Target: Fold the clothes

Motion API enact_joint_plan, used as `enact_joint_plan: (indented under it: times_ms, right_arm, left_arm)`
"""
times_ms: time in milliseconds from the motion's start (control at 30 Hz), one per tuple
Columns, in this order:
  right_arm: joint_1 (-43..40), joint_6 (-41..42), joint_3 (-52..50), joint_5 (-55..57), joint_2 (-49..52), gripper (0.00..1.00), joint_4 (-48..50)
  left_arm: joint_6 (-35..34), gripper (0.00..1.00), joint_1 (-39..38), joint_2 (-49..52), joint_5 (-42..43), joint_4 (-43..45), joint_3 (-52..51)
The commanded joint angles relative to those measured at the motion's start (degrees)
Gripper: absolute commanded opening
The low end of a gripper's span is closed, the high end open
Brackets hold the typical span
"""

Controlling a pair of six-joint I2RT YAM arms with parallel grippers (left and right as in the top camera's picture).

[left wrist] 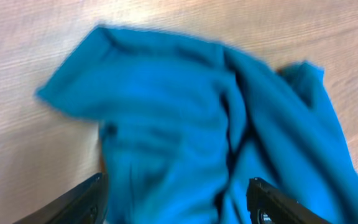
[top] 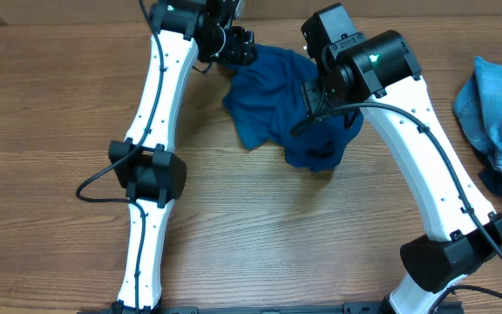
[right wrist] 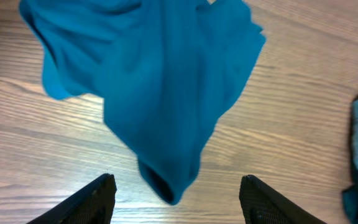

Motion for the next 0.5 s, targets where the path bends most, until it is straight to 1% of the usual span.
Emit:
enact_joint_plan:
  times_ms: [0,133,233,267,467]
  right_arm:
    - [-0.1,1.6,1.4,-3.8,-1.6,0.68,0.1]
    - [-0.1,1.6,1.4,-4.1,-1.5,0.68,0.2]
    - [-0.1,1.6,1.3,-4.1,-1.5,0.68,0.2]
    - [-0.1,1.6,1.3,-4.1,-1.5,0.68,0.2]
    - [-0.1,1.6,1.3,-4.1,-1.5,0.67,0.8]
  left_arm:
    - [0.0,0.75,-0.4,3.7,3.2,5.3,0.5]
    - [-2.5,0.76,-1.0,7.4,3.5,9.2,0.5]
    - [-3.4,0.75,-1.9,8.9,4.8,9.1,0.5]
    - [-3.3,0.77,-2.4,9.3,4.7,8.9,0.5]
    - [-3.5,0.80,-4.1,9.5,0.0,8.3,0.5]
